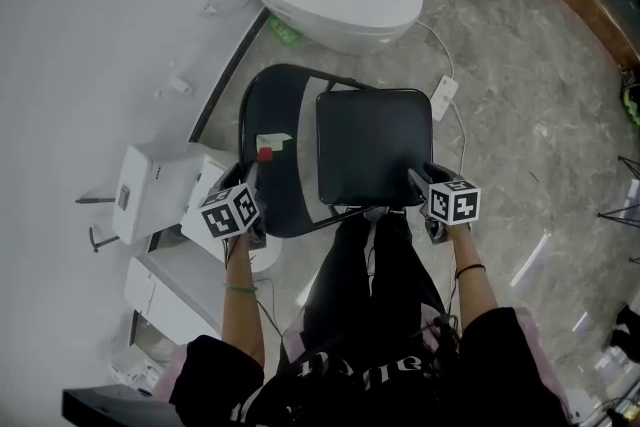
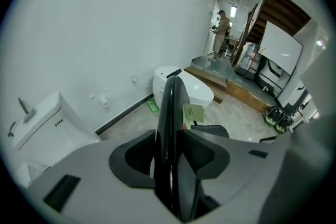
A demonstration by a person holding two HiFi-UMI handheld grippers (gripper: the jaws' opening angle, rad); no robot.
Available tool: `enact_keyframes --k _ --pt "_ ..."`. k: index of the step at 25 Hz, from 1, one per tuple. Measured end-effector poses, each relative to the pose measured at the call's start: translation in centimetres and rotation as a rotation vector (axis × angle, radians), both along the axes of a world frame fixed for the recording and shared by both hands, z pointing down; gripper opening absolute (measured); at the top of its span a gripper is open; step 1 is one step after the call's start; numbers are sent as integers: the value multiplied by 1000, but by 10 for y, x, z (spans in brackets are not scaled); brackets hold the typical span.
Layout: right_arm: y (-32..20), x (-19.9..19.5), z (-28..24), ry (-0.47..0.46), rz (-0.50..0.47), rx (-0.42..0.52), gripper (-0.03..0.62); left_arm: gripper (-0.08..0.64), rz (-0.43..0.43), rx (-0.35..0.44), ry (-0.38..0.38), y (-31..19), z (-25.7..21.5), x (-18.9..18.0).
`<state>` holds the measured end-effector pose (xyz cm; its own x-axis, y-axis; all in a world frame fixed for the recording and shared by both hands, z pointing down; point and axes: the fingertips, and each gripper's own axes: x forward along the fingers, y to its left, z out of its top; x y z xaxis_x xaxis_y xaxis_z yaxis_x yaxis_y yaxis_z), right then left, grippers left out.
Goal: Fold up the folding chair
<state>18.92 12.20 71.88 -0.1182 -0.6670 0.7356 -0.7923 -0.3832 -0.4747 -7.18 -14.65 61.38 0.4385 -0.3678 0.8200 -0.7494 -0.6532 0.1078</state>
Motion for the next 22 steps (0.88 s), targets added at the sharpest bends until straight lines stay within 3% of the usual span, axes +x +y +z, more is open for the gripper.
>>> enact_keyframes --k 6,10,22 --pt "17 42 77 -5 -16 -60 216 147 22 22 -8 2 0 9" --pt "30 63 137 -14 -49 -123 242 147 16 85 -16 -3 -6 11" --pt "50 81 266 -135 -54 -213 276 149 15 172 -19 -6 1 14"
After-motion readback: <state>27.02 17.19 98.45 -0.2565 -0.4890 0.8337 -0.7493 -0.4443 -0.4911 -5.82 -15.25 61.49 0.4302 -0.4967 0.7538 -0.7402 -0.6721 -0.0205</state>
